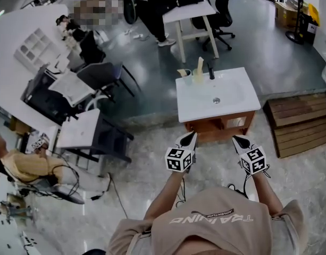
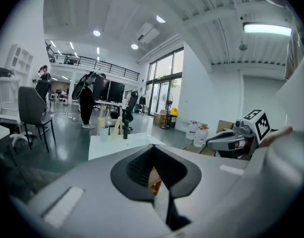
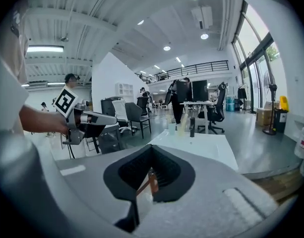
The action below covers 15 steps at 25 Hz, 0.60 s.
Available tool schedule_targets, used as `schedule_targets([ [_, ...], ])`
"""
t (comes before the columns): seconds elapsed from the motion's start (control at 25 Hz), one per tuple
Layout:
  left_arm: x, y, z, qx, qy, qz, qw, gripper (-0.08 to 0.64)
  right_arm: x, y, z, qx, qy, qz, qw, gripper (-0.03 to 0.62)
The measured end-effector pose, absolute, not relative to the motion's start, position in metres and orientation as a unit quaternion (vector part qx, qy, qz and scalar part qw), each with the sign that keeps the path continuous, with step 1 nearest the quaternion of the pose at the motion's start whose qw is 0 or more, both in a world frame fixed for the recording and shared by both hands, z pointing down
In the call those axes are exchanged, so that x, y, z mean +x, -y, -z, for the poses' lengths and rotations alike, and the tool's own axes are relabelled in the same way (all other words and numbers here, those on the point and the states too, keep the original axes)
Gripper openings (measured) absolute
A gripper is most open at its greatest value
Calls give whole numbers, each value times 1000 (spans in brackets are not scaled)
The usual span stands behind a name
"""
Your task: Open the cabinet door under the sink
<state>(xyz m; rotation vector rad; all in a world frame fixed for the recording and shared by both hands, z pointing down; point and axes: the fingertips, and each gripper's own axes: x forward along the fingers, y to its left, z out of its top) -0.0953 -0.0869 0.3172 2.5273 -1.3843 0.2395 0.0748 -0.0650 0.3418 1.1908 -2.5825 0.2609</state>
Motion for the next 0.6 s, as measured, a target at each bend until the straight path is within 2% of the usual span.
schedule_targets([
  [0.36, -99, 98, -281, 863, 494, -66, 82, 17, 59, 77, -286, 395, 910, -26, 121, 2],
  [0.6, -93, 90, -238, 867, 492, -70, 20, 17, 54, 76, -250, 400, 911, 0, 99, 2],
])
